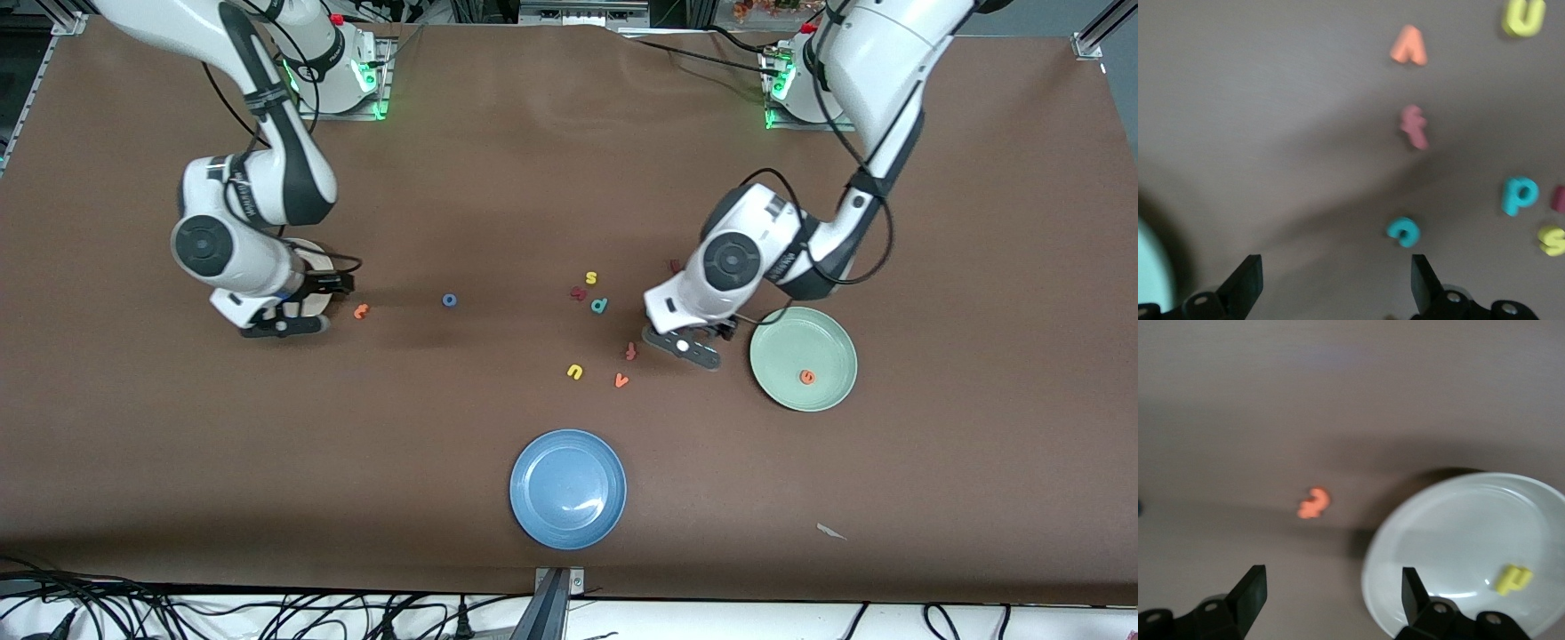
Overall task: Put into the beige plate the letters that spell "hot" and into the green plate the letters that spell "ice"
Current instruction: 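Grasp the orange letter with the right gripper while the left grasps cyan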
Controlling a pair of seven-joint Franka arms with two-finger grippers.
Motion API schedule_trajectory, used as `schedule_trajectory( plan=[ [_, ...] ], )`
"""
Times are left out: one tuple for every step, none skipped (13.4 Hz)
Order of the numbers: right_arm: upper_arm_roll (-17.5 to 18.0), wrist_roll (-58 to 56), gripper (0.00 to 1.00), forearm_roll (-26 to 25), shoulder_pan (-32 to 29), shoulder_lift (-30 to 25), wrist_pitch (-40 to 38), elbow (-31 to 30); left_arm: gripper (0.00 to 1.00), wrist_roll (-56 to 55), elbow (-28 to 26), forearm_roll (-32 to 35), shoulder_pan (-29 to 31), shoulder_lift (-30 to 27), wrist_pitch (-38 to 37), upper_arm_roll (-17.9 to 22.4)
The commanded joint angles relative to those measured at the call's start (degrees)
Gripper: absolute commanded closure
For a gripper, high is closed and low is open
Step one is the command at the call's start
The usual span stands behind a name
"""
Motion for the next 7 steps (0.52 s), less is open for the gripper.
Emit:
schedule_trajectory(
  plan=[
    [0.6,-1.2,0.12,0.6,0.1,3.2,4.0,-0.3,0.10,-0.4,-1.9,1.5,-1.6,2.0,3.8,-0.9],
    [0.7,-1.2,0.12,0.6,0.1,4.2,5.9,-0.8,0.14,-0.3,-2.8,1.7,-1.8,2.0,5.2,-0.9],
    [0.6,-1.7,0.12,0.4,0.1,4.9,6.7,-1.0,0.18,-0.3,-3.2,2.9,-2.2,2.5,6.1,-0.9],
    [0.7,-2.7,0.12,0.1,0.1,5.5,7.3,-1.0,0.21,-0.3,-3.3,5.9,-2.2,3.1,6.6,-0.9],
    [0.8,-2.9,0.12,0.1,0.2,6.2,8.6,-1.0,0.21,-0.3,-3.2,7.5,-2.1,3.7,7.0,-0.9],
    [1.0,-3.4,0.12,0.1,0.5,6.8,9.5,-1.0,0.22,-0.3,-3.2,7.6,-2.2,3.8,8.0,-0.9],
    [1.0,-3.6,0.13,0.1,0.5,7.3,10.0,-1.0,0.25,-0.3,-3.3,7.9,-2.2,3.8,8.1,-0.9]
  ],
)
